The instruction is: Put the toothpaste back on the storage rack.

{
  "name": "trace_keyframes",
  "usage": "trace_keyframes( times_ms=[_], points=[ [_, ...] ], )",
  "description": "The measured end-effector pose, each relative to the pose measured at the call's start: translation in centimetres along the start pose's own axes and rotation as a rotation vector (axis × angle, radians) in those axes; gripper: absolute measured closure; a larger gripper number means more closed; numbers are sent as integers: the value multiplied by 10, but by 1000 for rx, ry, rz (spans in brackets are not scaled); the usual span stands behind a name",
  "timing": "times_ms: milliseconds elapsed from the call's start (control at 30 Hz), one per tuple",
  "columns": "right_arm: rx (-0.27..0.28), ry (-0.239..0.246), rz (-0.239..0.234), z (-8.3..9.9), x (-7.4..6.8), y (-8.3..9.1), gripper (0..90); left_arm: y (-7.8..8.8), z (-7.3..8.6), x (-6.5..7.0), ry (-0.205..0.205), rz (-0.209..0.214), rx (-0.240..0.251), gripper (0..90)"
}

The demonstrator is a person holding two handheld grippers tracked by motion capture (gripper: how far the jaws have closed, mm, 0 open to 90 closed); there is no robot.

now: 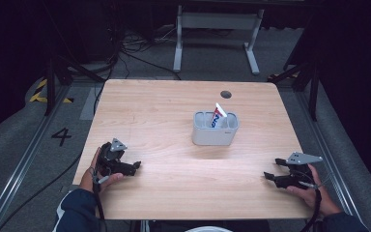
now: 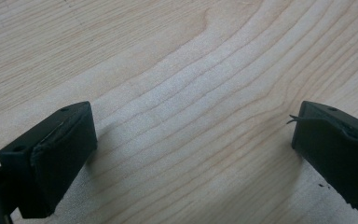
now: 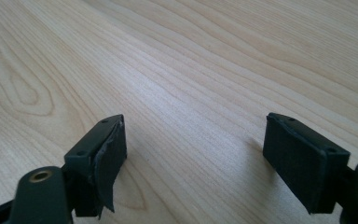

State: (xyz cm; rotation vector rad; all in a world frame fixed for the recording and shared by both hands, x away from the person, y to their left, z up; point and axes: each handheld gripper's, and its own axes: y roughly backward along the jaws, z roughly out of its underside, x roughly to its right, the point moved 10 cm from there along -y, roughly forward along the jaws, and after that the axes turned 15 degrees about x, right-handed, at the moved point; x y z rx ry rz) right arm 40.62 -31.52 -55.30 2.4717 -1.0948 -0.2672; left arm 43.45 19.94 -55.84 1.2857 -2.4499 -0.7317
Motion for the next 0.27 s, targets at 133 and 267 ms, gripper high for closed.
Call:
trace_keyframes(
  times_ms=[133,267],
  points=[
    [0,0,0,0,0,0,217,0,0,0,0,0,0,3],
    [0,0,0,0,0,0,217,0,0,0,0,0,0,2]
  ],
)
